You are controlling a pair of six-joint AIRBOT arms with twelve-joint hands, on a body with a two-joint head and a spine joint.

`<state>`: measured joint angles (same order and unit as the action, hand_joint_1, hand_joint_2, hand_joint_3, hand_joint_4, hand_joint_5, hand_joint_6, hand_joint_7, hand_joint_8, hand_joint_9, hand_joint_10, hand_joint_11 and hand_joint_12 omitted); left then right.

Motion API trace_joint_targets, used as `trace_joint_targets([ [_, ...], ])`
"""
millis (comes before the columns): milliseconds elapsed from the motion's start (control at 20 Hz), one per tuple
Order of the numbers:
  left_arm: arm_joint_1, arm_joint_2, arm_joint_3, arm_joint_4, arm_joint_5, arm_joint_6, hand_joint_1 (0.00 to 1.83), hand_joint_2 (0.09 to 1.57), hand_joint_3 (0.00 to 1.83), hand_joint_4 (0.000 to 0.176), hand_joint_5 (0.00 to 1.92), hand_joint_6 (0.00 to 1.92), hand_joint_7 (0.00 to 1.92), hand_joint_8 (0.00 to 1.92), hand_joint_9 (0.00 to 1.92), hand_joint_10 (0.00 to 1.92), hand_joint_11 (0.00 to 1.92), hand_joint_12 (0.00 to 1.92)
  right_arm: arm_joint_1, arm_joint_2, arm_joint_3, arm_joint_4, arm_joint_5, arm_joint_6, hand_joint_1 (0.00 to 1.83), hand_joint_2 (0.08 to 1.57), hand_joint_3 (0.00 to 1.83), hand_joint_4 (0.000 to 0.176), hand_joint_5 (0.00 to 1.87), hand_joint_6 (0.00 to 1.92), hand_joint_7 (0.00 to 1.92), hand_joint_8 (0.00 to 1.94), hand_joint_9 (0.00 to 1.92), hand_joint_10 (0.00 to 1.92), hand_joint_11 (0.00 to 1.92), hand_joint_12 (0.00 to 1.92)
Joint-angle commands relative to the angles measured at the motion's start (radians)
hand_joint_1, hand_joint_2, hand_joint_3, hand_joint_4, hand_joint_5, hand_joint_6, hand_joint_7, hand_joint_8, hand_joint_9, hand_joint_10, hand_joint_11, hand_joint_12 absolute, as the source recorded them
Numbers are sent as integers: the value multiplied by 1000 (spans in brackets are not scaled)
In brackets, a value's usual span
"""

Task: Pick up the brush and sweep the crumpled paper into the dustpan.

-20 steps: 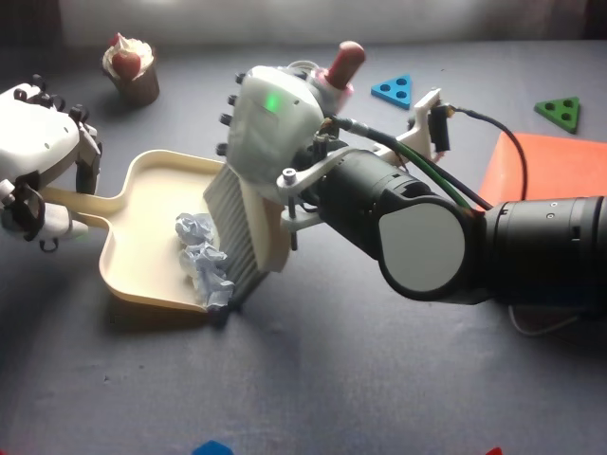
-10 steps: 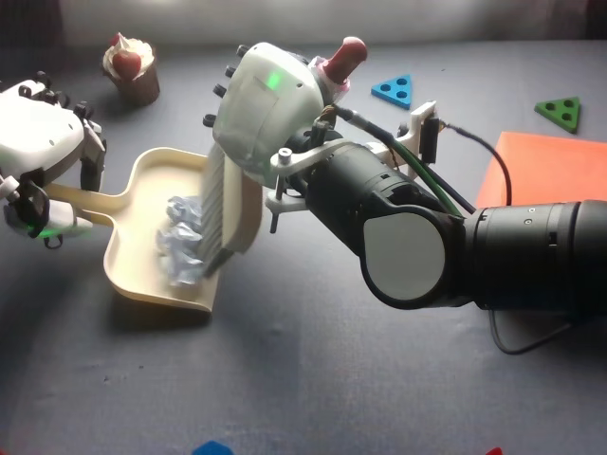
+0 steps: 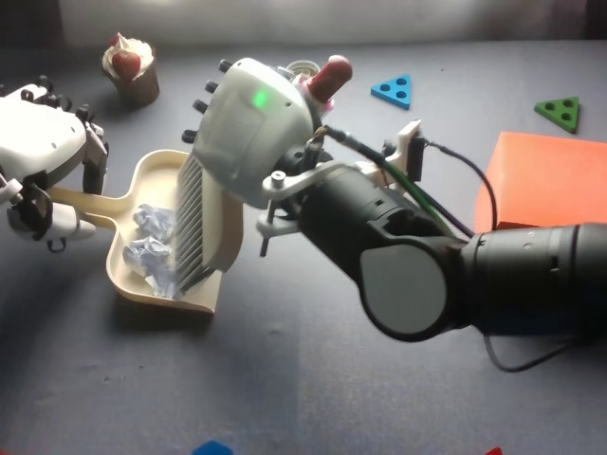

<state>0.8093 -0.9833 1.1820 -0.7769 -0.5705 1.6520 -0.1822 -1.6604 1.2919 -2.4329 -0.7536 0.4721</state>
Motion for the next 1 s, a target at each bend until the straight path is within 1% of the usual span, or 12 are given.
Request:
trace_joint_targets([
  [0, -4, -3, 1, 19, -109, 4, 1073, 1138, 1, 0, 944, 1039, 467, 4, 381, 6, 0, 791, 8, 22, -1, -79, -116, -12, 1362, 1201, 0, 0, 901, 1921, 989, 1941, 1180, 1921, 1330, 1921],
  [150, -3, -2, 1, 17, -109, 4, 1073, 1138, 1, 0, 945, 1037, 479, 4, 387, 3, 0, 788, 10, 48, 0, -99, -116, -12, 1359, 1206, 0, 0, 890, 1921, 981, 1941, 1160, 1921, 1314, 1921],
  [200, -3, -1, 0, 16, -109, 4, 1056, 1148, 3, 10, 924, 1071, 469, 3, 390, 3, 0, 805, 12, 56, -1, -102, -116, -12, 1366, 1201, 0, 0, 887, 1921, 996, 1941, 1176, 1921, 1325, 1921],
  [250, -3, -1, 0, 14, -110, 4, 1062, 1145, 0, 1, 932, 1059, 477, 5, 400, 5, 0, 820, 14, 63, -4, -102, -113, -18, 1360, 1196, 0, 0, 895, 1921, 1015, 1941, 1192, 1921, 1339, 1921],
  [300, -3, -1, 0, 13, -110, 4, 1053, 1152, 2, 10, 917, 1082, 467, 1, 393, 2, 0, 805, 15, 70, -9, -102, -100, -28, 1359, 1195, 0, 0, 898, 1921, 1019, 1941, 1195, 1921, 1342, 1921],
  [350, -3, -2, 0, 13, -110, 4, 1062, 1147, 0, 0, 929, 1064, 463, 1, 389, 1, 0, 781, 16, 73, -12, -102, -94, -33, 1357, 1200, 0, 0, 908, 1921, 997, 1941, 1173, 1921, 1324, 1921],
  [400, -3, -1, -1, 13, -110, 4, 1060, 1149, 0, 1, 924, 1071, 456, 1, 383, 1, 0, 762, 16, 74, -17, -102, -90, -38, 1362, 1204, 2, 0, 908, 1921, 994, 1941, 1170, 1921, 1321, 1921],
  [500, -2, -1, 0, 13, -110, 4, 1063, 1142, 0, 5, 939, 1048, 455, 0, 372, 1, 0, 775, 16, 72, -25, -102, -79, -52, 1361, 1205, 1, 0, 920, 1921, 1013, 1941, 1190, 1921, 1336, 1921],
  [550, -2, 0, 0, 13, -110, 4, 1057, 1143, 0, 15, 935, 1055, 446, 1, 372, 1, 0, 790, 16, 70, -28, -102, -73, -62, 1355, 1201, 0, 0, 923, 1921, 1020, 1941, 1194, 1921, 1336, 1921],
  [600, -2, 1, -1, 13, -110, 5, 1072, 1135, 0, 0, 953, 1026, 453, 3, 383, 3, 0, 824, 16, 66, -30, -101, -64, -78, 1359, 1200, 0, 0, 923, 1921, 1026, 1941, 1198, 1921, 1340, 1921],
  [900, -2, 4, -4, 14, -110, 5, 1073, 1136, 2, 0, 947, 1034, 447, 2, 357, 5, 0, 791, 13, 48, -36, -56, -49, -92, 1365, 1186, 0, 0, 898, 1921, 991, 1941, 1160, 1921, 1322, 1921],
  [950, -2, 5, -4, 14, -110, 5, 1062, 1140, 2, 7, 938, 1048, 452, 4, 362, 7, 0, 794, 13, 41, -32, -43, -54, -92, 1351, 1196, 0, 0, 903, 1921, 990, 1941, 1161, 1921, 1323, 1921],
])
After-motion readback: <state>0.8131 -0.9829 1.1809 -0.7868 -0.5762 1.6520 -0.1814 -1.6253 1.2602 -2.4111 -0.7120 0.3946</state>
